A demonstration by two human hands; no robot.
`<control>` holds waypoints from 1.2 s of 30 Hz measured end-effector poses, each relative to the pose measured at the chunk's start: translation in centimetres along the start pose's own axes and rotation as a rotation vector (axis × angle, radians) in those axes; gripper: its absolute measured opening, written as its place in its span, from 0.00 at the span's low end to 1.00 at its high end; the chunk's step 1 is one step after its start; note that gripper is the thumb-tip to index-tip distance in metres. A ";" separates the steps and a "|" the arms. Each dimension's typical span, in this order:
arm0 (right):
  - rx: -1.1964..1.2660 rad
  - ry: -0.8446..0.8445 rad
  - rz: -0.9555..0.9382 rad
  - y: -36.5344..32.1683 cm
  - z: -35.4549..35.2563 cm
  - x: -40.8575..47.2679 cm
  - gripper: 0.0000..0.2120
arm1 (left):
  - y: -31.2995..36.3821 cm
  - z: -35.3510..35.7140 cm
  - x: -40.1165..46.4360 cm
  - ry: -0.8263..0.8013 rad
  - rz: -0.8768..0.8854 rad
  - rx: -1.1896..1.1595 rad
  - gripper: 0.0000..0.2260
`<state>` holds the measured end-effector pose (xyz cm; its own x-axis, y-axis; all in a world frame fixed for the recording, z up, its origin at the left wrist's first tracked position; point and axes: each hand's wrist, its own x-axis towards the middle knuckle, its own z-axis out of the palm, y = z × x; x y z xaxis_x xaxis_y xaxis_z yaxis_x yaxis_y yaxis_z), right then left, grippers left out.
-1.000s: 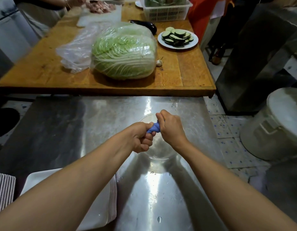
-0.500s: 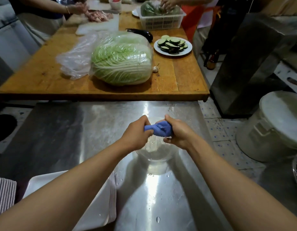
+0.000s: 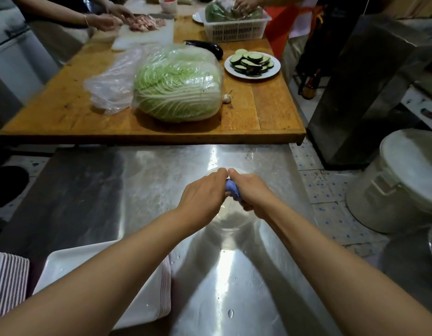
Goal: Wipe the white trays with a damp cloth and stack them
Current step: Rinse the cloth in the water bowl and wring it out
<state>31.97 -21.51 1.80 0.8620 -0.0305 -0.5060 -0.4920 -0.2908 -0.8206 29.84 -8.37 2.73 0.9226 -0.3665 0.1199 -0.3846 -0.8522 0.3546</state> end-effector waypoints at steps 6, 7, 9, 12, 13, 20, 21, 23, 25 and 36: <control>-0.205 0.201 -0.386 0.8 -0.1 0.9 0.23 | 0.5 -0.3 1.9 -0.187 -0.352 -0.457 0.16; -0.225 0.213 -0.419 0.9 0.0 1.0 0.23 | 0.5 -0.4 2.2 -0.220 -0.441 -0.599 0.17; -0.285 0.239 -0.487 0.9 0.1 1.2 0.23 | 0.4 -0.6 2.4 -0.297 -0.627 -0.861 0.19; -0.381 0.256 -0.605 0.7 0.2 1.3 0.23 | 0.4 -0.8 2.7 -0.426 -0.840 -1.093 0.21; -0.396 0.265 -0.633 0.7 0.2 1.4 0.22 | 0.4 -0.9 2.8 -0.471 -0.911 -1.162 0.21; -0.489 0.370 -0.770 1.5 0.3 2.3 0.19 | 0.4 -0.3 3.2 -0.608 -1.177 -1.457 0.22; -0.514 0.375 -0.794 1.6 0.3 2.4 0.19 | 0.4 -0.2 3.2 -0.617 -1.184 -1.464 0.21; -0.563 0.380 -0.841 1.6 0.2 2.5 0.19 | 0.3 0.0 3.1 -0.634 -1.192 -1.466 0.20; -0.588 0.379 -0.895 1.6 0.2 2.5 0.18 | 0.2 0.1 3.1 -0.640 -1.201 -1.477 0.20; -0.667 0.340 -0.928 2.0 0.0 3.5 0.19 | 0.2 0.3 3.0 -0.620 -1.244 -1.584 0.21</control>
<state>33.95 -22.23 -1.60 0.8927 0.2318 0.3865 0.4105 -0.7722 -0.4850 32.55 -9.79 2.86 0.3571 -0.3230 -0.8764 0.9334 0.1587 0.3218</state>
